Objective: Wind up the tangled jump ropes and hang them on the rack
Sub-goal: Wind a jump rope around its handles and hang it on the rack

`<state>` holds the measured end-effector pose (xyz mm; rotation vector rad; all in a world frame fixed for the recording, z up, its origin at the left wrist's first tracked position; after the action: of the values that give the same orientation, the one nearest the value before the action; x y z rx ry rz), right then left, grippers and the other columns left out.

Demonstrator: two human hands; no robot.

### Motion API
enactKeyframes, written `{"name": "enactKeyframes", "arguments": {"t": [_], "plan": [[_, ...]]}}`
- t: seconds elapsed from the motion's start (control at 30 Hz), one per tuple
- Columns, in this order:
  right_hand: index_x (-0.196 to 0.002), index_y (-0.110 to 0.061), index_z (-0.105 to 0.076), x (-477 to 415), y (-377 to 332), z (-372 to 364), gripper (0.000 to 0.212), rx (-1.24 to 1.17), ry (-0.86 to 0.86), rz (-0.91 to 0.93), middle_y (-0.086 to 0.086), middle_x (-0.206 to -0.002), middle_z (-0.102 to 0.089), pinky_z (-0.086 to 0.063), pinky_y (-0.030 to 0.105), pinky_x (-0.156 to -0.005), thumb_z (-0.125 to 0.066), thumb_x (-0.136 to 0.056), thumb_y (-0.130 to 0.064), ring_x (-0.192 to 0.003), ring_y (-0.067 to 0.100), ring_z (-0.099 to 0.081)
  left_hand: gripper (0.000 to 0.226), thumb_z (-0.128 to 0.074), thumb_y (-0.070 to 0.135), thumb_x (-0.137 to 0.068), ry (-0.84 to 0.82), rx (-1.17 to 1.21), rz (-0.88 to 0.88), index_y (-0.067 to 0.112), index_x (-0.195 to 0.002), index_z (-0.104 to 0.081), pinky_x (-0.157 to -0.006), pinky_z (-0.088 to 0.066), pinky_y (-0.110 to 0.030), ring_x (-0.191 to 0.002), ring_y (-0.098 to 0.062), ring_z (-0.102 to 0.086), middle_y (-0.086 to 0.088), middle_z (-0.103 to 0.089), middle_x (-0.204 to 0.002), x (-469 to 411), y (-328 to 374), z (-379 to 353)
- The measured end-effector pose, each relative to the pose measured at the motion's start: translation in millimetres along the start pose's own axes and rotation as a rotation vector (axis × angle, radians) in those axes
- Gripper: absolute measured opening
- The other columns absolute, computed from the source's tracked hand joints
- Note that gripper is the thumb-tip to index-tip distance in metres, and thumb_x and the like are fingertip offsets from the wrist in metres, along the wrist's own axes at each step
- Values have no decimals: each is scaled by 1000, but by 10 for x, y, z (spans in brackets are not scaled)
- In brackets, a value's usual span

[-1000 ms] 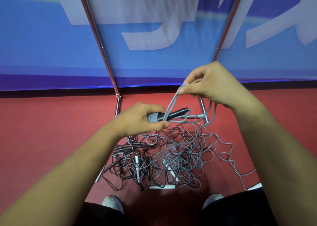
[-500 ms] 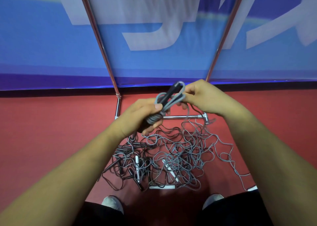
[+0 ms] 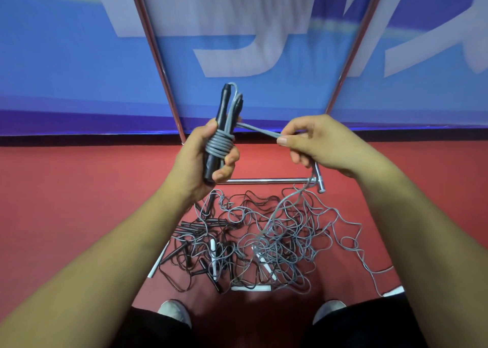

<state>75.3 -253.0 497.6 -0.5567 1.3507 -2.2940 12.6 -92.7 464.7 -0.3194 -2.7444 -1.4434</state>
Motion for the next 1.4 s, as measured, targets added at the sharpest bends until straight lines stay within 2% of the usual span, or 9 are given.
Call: {"name": "enactKeyframes", "arguments": {"t": [0.23, 0.43, 0.63, 0.77, 1.0, 1.1, 1.17, 1.27, 1.4], "plan": [[-89, -11, -72, 9, 25, -31, 17, 78, -20, -37, 0, -58, -55, -44, 23, -48, -64, -96, -24, -47, 9, -49, 41, -36, 45, -92, 76, 90, 2, 15, -101, -62, -38, -14, -18, -31, -10, -28, -6, -42, -57, -13, 18, 42], [-86, -15, -57, 32, 54, 50, 15, 18, 13, -71, -3, -49, -52, -33, 25, -48, -68, -93, -23, -45, 17, -44, 37, -35, 39, -100, 122, -22, -51, 14, -112, -58, -42, -24, -22, -36, -13, -34, -6, -46, -66, -18, 125, 120], [-85, -11, -70, 84, -25, 31, 17, 141, -19, -96, 0, -56, -57, -42, 27, -51, -65, -95, -23, -47, 13, -48, 25, -47, 30, -101, 224, -198, -74, 8, -111, -53, -49, -40, -25, -49, -20, -44, -10, -54, -76, -49, 155, 343], [-83, -16, -74, 130, -58, -27, 18, 134, -67, -90, -7, -54, -47, -35, 35, -56, -64, -95, -25, -53, 18, -39, 15, -59, 25, -97, 310, -393, -12, 10, -103, -58, -57, -48, -27, -56, -22, -54, -7, -64, -76, -45, 119, 441], [-77, -9, -70, 180, -341, -201, 17, 318, -138, 21, -7, -46, -41, -30, 19, -44, -77, -85, -22, -40, 6, -34, 36, -80, 33, -83, 371, -981, 43, 23, -108, -56, -70, -55, -39, -58, -23, -65, -4, -67, -84, -58, 75, 489], [-74, -14, -72, 154, -414, -253, 15, 424, -78, 88, -5, -51, -48, -30, 17, -46, -75, -85, -24, -45, 4, -42, 44, -77, 49, -79, 270, -1586, 65, 32, -114, -55, -78, -56, -43, -82, -30, -67, -5, -69, -94, -76, 13, 396], [-77, -17, -76, 143, -442, -255, 11, 449, -40, 122, -6, -59, -61, -34, 16, -49, -74, -85, -25, -53, 1, -49, 43, -71, 49, -82, 158, -1763, 73, 35, -120, -55, -80, -54, -42, -94, -31, -65, -3, -69, -100, -77, -81, 271], [-81, -18, -78, 125, -456, -152, 9, 421, 50, 145, -4, -70, -71, -42, 21, -58, -72, -86, -23, -62, 5, -58, 38, -67, 50, -82, -25, -1793, 32, 41, -118, -58, -69, -49, -32, -82, -21, -61, 10, -62, -82, -41, -177, 29], [-80, -15, -77, 129, -446, -15, 6, 308, 105, 169, -14, -52, -59, -34, 14, -50, -77, -84, -20, -48, 3, -48, 42, -64, 76, -74, -172, -1644, -1, 50, -107, -63, -59, -40, -29, -59, -5, -51, 16, -55, -59, 17, -221, -151]]}}
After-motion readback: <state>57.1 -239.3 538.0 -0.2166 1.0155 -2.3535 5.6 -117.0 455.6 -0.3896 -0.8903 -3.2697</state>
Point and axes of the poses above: each hand's wrist, its own x-axis away from the middle knuckle, its own z-axis out of the back of the hand, y = z × x, the point moved 9 cm from there along -x, towards the middle knuckle
